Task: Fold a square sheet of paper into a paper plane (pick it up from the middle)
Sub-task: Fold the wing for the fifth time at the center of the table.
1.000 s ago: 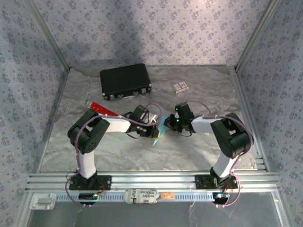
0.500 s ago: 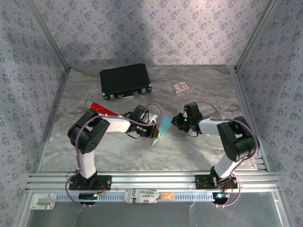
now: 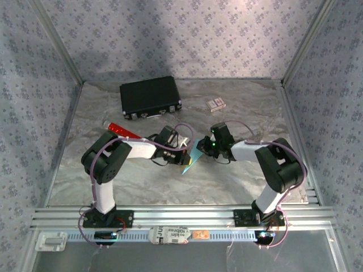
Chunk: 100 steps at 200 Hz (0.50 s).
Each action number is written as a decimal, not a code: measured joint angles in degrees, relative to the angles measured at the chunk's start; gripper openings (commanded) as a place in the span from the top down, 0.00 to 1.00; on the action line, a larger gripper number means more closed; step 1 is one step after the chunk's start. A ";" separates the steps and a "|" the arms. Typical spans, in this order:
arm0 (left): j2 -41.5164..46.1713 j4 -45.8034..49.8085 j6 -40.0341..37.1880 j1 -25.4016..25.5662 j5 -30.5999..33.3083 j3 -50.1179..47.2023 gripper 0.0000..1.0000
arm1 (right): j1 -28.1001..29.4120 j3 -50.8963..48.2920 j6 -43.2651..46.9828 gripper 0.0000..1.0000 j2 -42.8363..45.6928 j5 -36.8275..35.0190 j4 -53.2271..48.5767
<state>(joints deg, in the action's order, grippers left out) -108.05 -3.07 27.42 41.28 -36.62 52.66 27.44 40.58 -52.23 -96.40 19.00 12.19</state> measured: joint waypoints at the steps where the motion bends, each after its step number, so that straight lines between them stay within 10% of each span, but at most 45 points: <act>1: 0.00 0.00 0.00 0.00 0.00 0.00 1.00 | 0.00 0.00 0.00 0.85 -0.09 -0.02 0.00; 100: -0.37 0.24 0.00 -0.09 -0.55 0.35 1.00 | -10.58 -1.95 0.48 0.84 -2.01 6.43 4.85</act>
<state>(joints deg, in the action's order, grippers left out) -108.42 -2.83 27.42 41.19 -37.17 53.01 16.86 38.63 -51.75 -98.41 25.43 17.04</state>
